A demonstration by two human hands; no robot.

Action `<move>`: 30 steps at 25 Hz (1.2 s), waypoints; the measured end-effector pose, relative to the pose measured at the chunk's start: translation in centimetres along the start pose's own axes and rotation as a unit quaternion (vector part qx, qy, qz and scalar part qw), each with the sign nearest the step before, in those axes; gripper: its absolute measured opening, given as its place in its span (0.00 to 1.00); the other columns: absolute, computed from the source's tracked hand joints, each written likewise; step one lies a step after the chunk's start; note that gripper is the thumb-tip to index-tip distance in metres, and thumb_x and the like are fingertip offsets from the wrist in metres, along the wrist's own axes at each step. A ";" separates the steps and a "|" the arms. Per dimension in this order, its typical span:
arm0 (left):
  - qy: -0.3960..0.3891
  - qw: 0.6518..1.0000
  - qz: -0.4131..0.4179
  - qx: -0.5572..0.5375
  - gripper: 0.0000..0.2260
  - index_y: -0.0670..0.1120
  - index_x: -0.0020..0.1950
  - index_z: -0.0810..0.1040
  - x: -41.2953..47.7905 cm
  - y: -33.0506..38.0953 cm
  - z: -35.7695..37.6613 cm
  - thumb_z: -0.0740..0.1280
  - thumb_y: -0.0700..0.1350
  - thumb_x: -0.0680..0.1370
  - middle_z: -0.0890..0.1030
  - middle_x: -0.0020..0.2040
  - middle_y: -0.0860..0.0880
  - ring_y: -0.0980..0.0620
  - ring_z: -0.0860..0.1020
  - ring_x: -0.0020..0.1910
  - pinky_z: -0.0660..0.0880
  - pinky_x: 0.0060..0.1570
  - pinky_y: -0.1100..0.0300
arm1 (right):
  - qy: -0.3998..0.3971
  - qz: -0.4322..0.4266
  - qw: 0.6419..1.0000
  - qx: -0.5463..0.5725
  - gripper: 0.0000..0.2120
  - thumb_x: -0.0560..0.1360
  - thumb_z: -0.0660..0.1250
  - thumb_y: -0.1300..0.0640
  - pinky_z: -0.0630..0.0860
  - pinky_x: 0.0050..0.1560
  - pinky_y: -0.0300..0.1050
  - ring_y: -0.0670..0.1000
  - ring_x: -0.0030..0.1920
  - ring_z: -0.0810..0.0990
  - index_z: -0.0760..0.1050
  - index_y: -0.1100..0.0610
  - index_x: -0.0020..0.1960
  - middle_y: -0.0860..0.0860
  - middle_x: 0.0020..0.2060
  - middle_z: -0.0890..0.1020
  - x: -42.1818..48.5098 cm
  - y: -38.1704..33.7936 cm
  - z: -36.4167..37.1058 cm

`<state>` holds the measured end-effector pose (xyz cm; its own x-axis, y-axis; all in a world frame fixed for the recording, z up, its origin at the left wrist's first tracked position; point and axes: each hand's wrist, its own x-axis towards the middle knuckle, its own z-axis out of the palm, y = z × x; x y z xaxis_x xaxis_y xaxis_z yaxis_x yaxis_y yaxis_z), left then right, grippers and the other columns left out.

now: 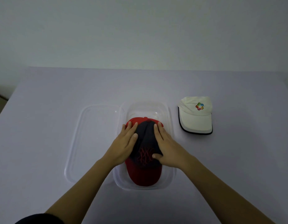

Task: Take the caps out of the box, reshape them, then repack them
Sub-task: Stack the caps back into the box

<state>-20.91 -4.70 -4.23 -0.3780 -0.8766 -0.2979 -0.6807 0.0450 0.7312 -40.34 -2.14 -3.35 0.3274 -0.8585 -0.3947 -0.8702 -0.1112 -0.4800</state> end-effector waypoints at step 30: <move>-0.223 0.961 -0.068 -0.151 0.19 0.39 0.57 0.74 24.3 13.6 8.3 0.74 0.45 0.71 0.79 0.58 0.39 0.46 0.79 0.52 0.76 0.55 0.46 | 0.283 0.186 0.755 0.561 0.51 0.58 0.81 0.60 0.75 0.57 0.46 0.48 0.61 0.74 0.56 0.53 0.73 0.50 0.65 0.70 1.7 23.4 -5.3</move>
<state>-44.56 -21.38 -6.59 -0.5753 -0.5693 -0.5873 -0.5553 -0.2553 0.7915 -62.09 -8.81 -11.13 -0.3493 -0.8372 -0.4207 0.1007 0.4128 -0.9052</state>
